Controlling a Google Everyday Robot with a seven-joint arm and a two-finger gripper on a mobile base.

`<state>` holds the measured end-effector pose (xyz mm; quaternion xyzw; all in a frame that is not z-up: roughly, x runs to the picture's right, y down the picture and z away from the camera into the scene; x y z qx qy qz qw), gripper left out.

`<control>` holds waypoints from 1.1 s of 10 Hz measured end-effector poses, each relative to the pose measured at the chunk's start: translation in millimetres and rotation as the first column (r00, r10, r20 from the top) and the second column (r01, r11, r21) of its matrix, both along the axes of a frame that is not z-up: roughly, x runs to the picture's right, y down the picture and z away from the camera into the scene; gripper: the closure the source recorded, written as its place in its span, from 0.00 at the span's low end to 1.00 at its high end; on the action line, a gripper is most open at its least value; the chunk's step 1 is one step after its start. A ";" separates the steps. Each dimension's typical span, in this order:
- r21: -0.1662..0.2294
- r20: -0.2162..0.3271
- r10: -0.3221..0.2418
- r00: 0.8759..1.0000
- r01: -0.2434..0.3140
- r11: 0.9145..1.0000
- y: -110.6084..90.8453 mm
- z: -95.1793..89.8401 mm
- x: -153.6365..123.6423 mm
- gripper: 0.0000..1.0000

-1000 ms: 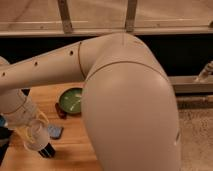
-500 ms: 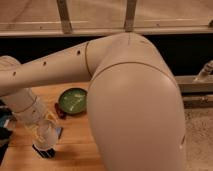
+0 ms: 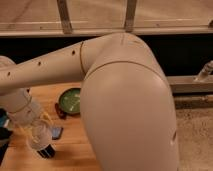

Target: Place the ceramic cup over the eraser

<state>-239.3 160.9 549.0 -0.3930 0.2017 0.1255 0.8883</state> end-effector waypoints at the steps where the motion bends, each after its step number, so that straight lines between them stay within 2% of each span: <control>1: -0.004 0.007 -0.004 1.000 0.004 1.000 0.7 1.0 -3.5 1.00; 3: -0.019 0.015 -0.010 1.000 0.010 1.000 4.8 6.0 -6.7 0.99; 6: -0.056 0.012 -0.010 1.000 0.011 0.998 13.5 14.8 -2.1 0.87; 11: -0.087 -0.005 0.014 1.000 -0.014 0.996 21.9 19.3 7.1 0.37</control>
